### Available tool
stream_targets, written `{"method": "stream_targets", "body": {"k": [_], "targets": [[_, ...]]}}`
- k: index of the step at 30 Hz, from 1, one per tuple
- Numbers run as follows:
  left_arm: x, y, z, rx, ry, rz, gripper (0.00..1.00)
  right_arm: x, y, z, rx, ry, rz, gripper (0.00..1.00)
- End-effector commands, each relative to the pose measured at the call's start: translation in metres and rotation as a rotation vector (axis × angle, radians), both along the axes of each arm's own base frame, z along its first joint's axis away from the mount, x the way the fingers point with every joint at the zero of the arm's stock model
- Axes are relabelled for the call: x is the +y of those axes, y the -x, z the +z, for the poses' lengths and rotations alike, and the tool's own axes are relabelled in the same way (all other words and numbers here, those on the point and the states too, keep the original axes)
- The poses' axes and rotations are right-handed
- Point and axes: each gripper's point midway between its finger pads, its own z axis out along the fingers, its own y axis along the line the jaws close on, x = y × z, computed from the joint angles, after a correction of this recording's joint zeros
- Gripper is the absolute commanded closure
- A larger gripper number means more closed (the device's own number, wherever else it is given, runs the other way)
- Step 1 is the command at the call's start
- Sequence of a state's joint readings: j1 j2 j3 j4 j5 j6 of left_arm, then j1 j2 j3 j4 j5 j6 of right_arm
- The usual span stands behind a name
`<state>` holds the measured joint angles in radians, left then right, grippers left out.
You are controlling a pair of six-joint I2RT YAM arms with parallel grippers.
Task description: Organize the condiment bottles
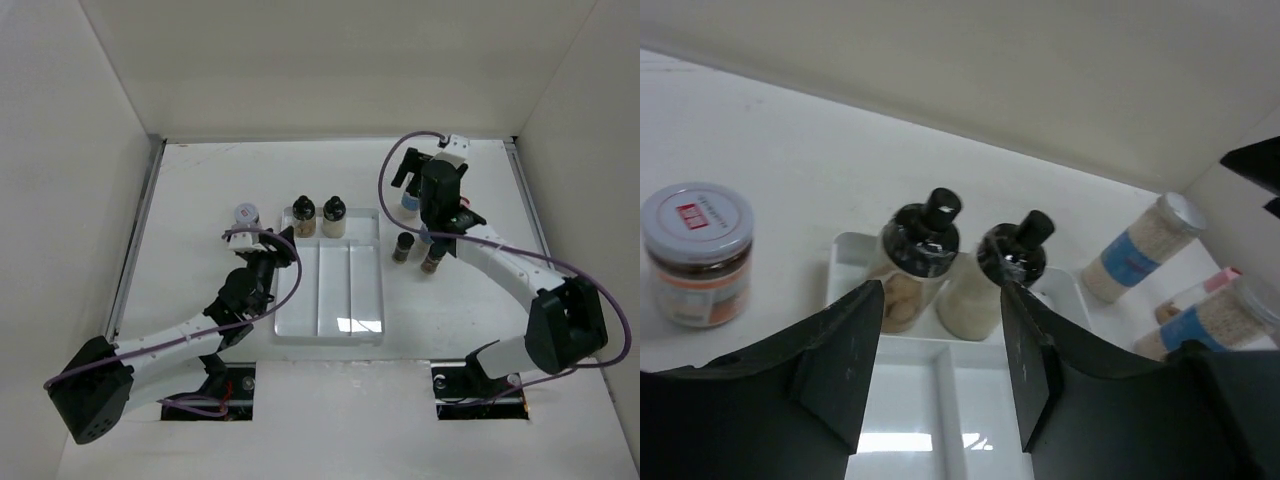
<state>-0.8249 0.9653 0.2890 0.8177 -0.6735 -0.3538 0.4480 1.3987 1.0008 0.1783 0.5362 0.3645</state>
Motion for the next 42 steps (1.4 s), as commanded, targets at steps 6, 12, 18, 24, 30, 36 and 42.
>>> {"method": "stream_targets", "body": {"k": [6,12,18,24,30,36,42], "targets": [[0.028,-0.006,-0.013,-0.009,0.058,0.092,0.28,-0.038,-0.041,-0.019,0.137,0.097,-0.081,0.00],[0.031,-0.009,-0.032,0.017,0.044,0.108,0.20,-0.028,-0.057,-0.045,0.236,0.097,0.023,0.00],[0.037,-0.009,-0.031,0.011,0.055,0.120,0.18,-0.021,-0.066,-0.065,0.267,0.074,0.059,0.04],[0.046,-0.012,-0.035,0.020,0.063,0.145,0.14,-0.022,-0.073,-0.066,0.267,0.078,0.046,0.40],[0.048,-0.013,-0.037,0.026,0.071,0.150,0.07,-0.024,-0.062,0.009,0.046,0.088,0.000,0.51],[0.051,-0.014,-0.037,0.027,0.085,0.156,0.07,0.031,-0.022,0.043,-0.041,0.077,0.135,0.52],[0.053,-0.014,-0.039,0.042,0.086,0.161,0.06,0.080,0.002,0.035,-0.041,0.065,0.251,0.51]]}}
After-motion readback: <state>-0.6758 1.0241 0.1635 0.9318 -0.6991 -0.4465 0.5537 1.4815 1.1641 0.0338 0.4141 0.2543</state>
